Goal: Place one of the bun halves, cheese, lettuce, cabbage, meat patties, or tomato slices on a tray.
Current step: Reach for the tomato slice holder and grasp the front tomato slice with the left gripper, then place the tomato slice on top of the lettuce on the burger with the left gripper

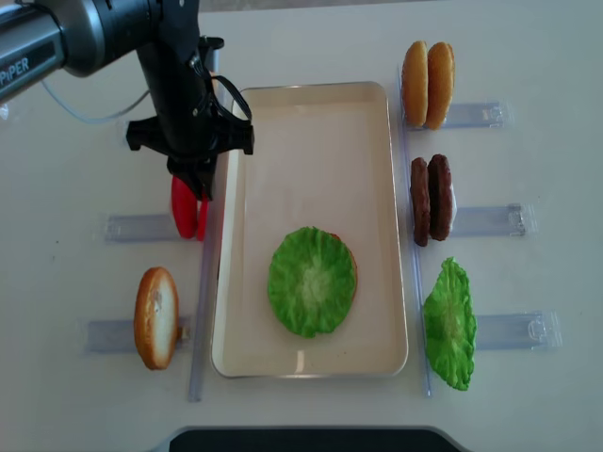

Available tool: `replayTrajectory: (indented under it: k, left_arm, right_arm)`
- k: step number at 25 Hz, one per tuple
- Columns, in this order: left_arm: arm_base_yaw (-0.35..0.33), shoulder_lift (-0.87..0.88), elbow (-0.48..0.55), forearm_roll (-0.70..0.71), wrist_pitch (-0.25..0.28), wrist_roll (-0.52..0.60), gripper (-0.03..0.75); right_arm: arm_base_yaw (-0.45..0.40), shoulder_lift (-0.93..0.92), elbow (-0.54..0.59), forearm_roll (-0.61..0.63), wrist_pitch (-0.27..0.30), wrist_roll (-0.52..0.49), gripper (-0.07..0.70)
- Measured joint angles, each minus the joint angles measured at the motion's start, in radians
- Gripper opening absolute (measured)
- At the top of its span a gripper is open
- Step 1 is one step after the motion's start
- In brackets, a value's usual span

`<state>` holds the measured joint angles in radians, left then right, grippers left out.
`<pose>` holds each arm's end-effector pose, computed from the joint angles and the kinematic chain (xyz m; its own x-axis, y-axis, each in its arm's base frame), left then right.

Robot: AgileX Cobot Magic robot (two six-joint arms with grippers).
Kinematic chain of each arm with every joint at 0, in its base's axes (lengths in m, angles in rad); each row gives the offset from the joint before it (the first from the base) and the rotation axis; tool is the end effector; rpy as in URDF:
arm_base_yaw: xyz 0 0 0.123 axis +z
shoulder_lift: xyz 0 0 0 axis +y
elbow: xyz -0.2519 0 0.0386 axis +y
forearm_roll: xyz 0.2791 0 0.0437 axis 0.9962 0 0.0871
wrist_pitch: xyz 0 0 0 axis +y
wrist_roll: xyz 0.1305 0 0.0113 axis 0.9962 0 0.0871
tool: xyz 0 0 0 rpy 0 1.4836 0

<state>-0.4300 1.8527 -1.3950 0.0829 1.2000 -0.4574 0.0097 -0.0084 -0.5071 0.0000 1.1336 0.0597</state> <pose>0.3468 -0.1479 0.1395 -0.9994 0.0038 -0.0333 0.0015 0.9976 0.0696 0.0820 0.0008 0.2687 -0.5060 0.0548 -0.8608 0.0205 0.9985 0.0515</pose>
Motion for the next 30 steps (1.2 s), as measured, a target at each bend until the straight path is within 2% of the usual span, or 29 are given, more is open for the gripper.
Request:
replayTrajectory:
  k: [9, 20, 25, 30]
  left_arm:
    - [0.0, -0.061, -0.087, -0.021, 0.014, 0.001, 0.057]
    - [0.0, -0.085, -0.092, -0.11, 0.017, 0.039, 0.057]
    - [0.0, -0.126, -0.019, -0.123, 0.017, 0.045, 0.057]
    - [0.0, -0.255, 0.096, -0.124, 0.017, 0.046, 0.057]
  right_arm:
    - [0.0, 0.0, 0.0, 0.0, 0.0, 0.0, 0.531]
    - [0.0, 0.0, 0.0, 0.0, 0.0, 0.0, 0.531]
    - [0.0, 0.0, 0.0, 0.0, 0.0, 0.0, 0.531]
    - [0.0, 0.0, 0.0, 0.0, 0.0, 0.0, 0.531]
